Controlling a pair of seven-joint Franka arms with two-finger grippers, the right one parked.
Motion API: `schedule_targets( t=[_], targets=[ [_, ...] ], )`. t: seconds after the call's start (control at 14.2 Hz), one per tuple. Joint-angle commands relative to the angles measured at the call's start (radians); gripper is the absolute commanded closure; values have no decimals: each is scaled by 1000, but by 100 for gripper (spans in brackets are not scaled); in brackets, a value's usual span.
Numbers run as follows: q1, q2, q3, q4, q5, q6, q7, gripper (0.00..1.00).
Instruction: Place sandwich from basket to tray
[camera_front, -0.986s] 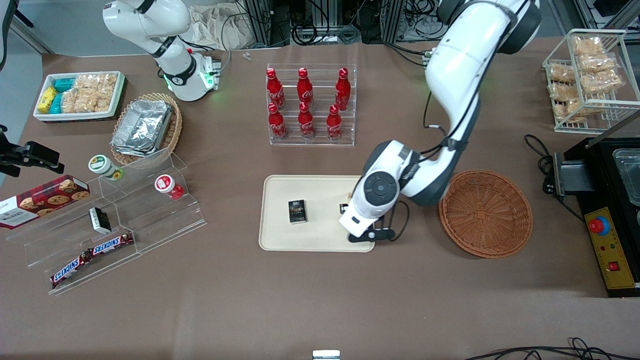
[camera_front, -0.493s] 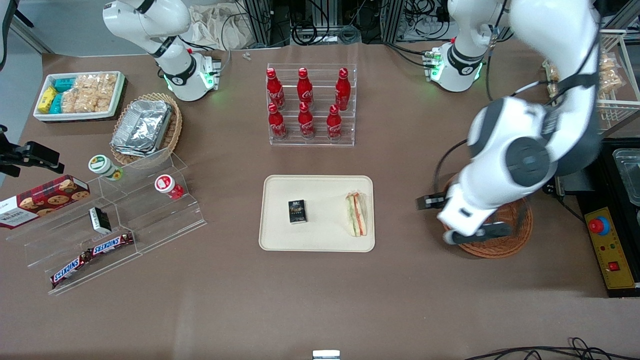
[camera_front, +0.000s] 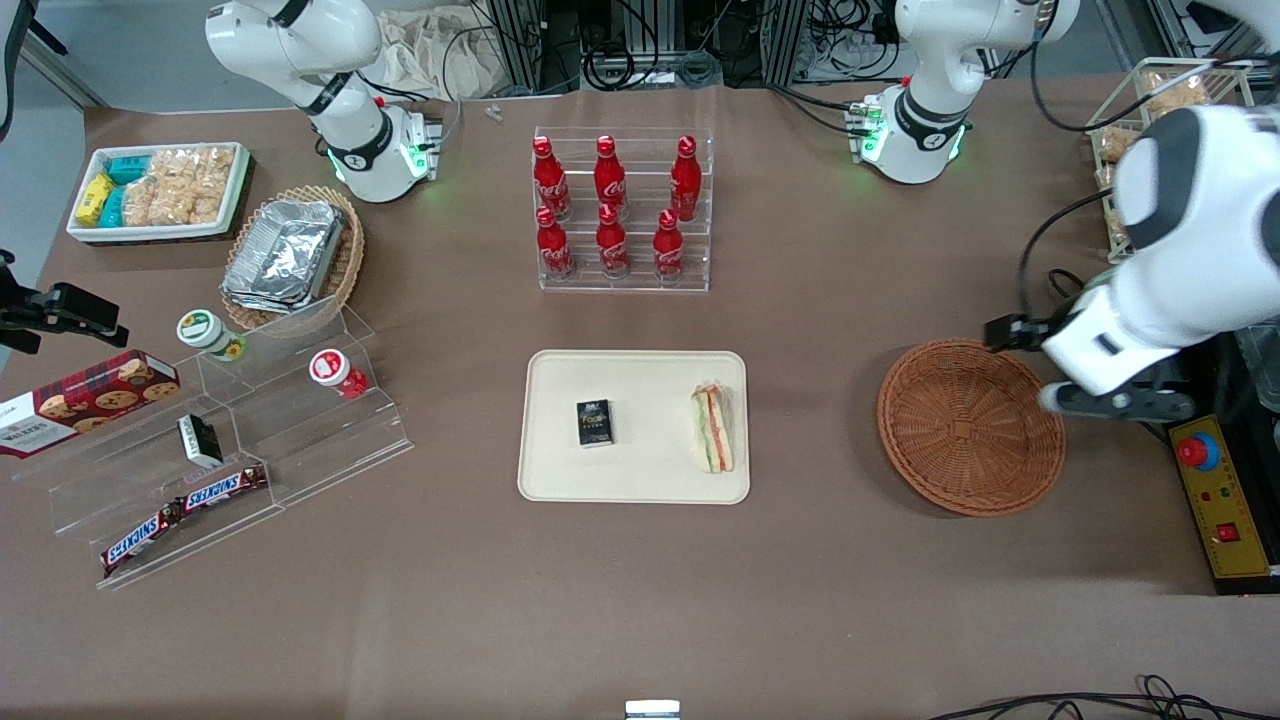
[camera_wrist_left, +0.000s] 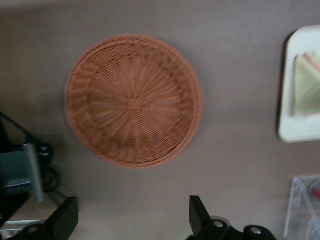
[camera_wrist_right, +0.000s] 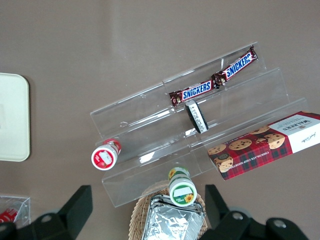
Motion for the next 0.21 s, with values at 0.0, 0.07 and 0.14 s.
schedule_targets(
  t=[0.0, 0.07, 0.14],
  targets=[
    [-3, 41, -17, 82, 58, -66, 40, 0],
    [-21, 64, -23, 119, 84, -79, 39, 0],
    [-24, 87, -24, 151, 78, -87, 33, 0]
  ],
)
